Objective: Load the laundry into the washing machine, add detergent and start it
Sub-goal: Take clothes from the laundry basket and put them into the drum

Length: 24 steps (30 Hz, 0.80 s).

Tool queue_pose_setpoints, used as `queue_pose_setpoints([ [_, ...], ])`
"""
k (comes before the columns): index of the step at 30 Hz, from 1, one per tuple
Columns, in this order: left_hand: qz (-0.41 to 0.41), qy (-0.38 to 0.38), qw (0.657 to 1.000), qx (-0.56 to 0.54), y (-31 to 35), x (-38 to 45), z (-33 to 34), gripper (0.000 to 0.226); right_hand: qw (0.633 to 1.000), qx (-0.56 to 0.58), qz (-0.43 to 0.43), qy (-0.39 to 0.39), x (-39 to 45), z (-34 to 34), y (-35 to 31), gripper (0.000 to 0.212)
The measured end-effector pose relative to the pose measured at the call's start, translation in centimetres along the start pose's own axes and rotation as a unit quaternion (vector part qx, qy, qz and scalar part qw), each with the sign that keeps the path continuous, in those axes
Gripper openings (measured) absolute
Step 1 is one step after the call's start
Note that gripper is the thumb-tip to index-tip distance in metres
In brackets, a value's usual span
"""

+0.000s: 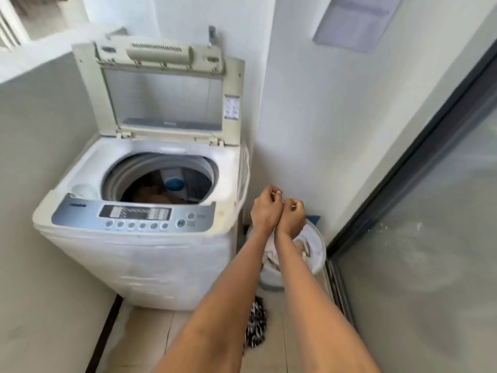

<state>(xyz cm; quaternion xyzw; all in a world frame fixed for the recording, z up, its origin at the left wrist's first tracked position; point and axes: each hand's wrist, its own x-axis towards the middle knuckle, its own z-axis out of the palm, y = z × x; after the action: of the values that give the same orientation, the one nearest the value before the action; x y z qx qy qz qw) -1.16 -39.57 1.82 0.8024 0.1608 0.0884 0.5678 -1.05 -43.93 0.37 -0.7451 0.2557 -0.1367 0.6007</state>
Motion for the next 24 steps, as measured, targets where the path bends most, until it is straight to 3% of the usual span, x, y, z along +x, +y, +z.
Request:
queue_pose_setpoints([
  [4, -0.062, -0.059, 0.996, 0.031, -7.9, -3.2, 5.2, 0.018, 0.996, -0.081, 0.047, 0.0, 0.5, -2.3, 9.4, 0.024],
  [9, -0.16, -0.116, 0.978, 0.071, -24.4, -8.0, 10.8, 0.02, 0.976, -0.168, 0.139, -0.018, -1.4, -2.6, 27.1, 0.022],
  [16, -0.291, -0.063, 0.952, 0.067, -48.1, -9.2, 16.7, 0.014, 0.939, -0.207, 0.243, -0.129, -1.4, 2.1, 50.2, 0.022],
  [20, -0.311, -0.067, 0.939, 0.134, -60.6, -6.2, 20.6, 0.028, 0.915, -0.252, 0.254, -0.187, 1.6, 6.2, 62.7, 0.026],
  [24, -0.335, -0.104, 0.905, 0.243, -69.5, -2.9, 23.9, 0.053, 0.899, -0.315, 0.251, -0.172, 5.7, 8.9, 71.5, 0.052],
])
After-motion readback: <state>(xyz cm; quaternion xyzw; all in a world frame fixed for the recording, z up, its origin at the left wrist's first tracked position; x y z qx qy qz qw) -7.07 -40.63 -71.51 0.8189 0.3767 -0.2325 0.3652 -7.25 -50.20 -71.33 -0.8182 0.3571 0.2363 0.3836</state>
